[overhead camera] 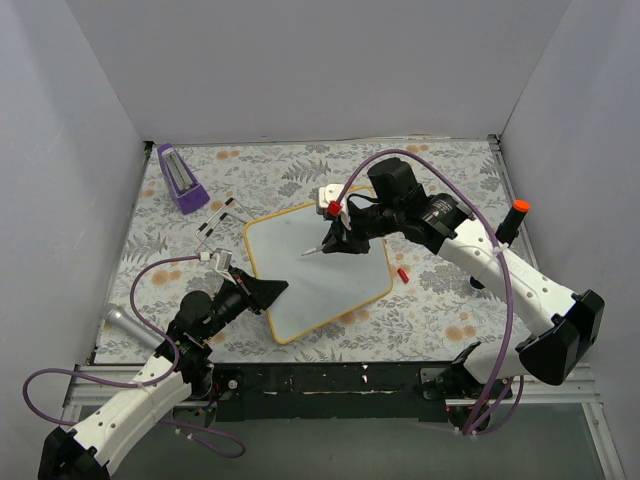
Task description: Write a sentence on the whiteboard
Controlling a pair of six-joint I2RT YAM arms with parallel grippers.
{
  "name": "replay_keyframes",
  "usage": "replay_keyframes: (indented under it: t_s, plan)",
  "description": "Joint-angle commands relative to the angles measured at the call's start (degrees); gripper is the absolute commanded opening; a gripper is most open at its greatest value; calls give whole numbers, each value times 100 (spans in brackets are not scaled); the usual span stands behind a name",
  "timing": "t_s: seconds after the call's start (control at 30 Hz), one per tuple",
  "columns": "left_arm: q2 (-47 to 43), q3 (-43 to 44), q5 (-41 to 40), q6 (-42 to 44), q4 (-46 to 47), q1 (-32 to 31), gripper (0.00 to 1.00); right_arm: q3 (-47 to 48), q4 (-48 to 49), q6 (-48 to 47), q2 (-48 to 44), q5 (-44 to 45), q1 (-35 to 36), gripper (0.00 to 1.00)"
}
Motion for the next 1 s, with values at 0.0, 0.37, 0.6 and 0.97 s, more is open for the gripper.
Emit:
replay_keyframes:
  t_s: [0.0,0.37,0.6,0.97]
  plan:
    - [-172,96,102,30,735,10,0,112,224,57,-87,10,38,1]
    - [-215,105,120,13,734,10,0,165,198,-49,-96,213,47,1]
    - [-242,79,120,-5,726,10,0,182,189,-49,-96,195,47,1]
    - [-207,87,120,-5,761,10,0,138,206,-31,-78,142,55,1]
